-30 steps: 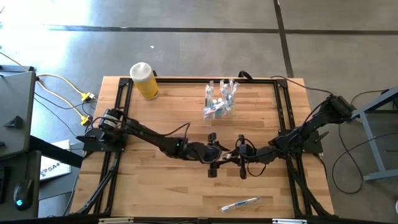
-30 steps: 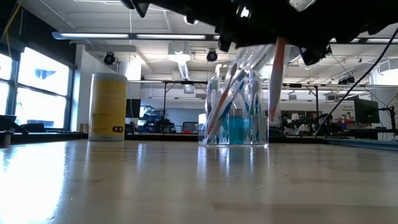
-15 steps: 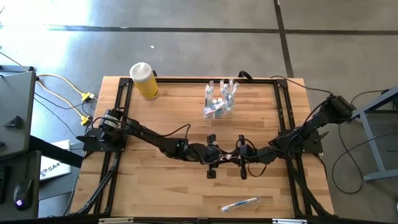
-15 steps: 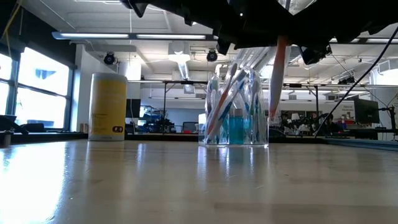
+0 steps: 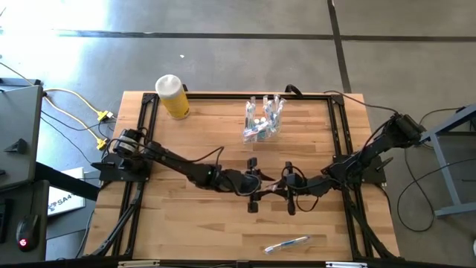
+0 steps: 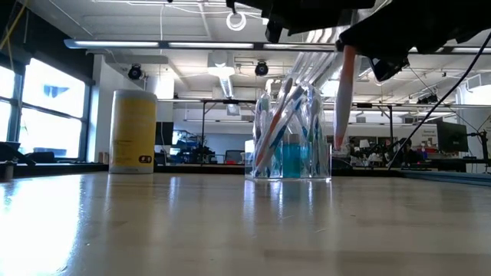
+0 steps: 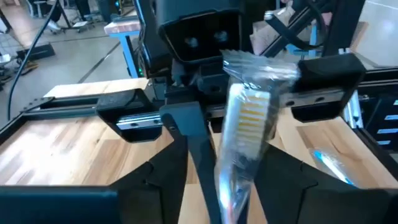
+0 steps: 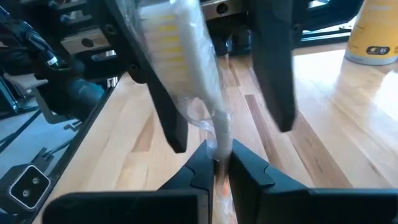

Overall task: Pick & Place toothbrushing station
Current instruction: Put the orange toothbrush into the transparent organizer

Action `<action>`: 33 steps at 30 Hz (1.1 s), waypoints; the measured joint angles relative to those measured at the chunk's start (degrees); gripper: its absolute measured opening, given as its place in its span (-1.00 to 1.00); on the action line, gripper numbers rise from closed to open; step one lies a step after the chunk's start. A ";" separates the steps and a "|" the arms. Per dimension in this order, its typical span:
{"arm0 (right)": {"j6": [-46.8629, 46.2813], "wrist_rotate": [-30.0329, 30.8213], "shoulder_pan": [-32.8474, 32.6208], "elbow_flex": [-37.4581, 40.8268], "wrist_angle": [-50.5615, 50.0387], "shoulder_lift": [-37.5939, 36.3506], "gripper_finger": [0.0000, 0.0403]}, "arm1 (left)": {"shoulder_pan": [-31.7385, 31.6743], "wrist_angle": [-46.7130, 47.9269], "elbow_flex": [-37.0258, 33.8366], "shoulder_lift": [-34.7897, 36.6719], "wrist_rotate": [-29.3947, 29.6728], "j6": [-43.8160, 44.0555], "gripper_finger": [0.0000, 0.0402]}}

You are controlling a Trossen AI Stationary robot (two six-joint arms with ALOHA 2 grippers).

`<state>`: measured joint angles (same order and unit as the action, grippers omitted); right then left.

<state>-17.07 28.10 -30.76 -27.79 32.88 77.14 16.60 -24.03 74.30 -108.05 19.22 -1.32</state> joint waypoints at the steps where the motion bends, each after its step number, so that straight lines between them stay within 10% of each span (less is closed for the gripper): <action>1: 0.05 0.00 0.00 0.00 0.11 0.00 -0.90 | 0.03 0.00 0.00 0.03 0.00 0.00 -0.22; 11: 0.12 0.03 0.00 0.02 -0.02 0.00 -0.90 | 0.03 1.78 0.00 0.03 -0.55 -1.70 -0.94; 33: -3.73 1.34 0.00 0.02 -3.42 0.00 0.37 | 1.21 8.57 -0.09 4.34 2.40 -1.89 -0.98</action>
<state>-20.80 29.43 -30.76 -27.77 29.46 77.14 17.81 -15.47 74.22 -103.71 21.62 -3.21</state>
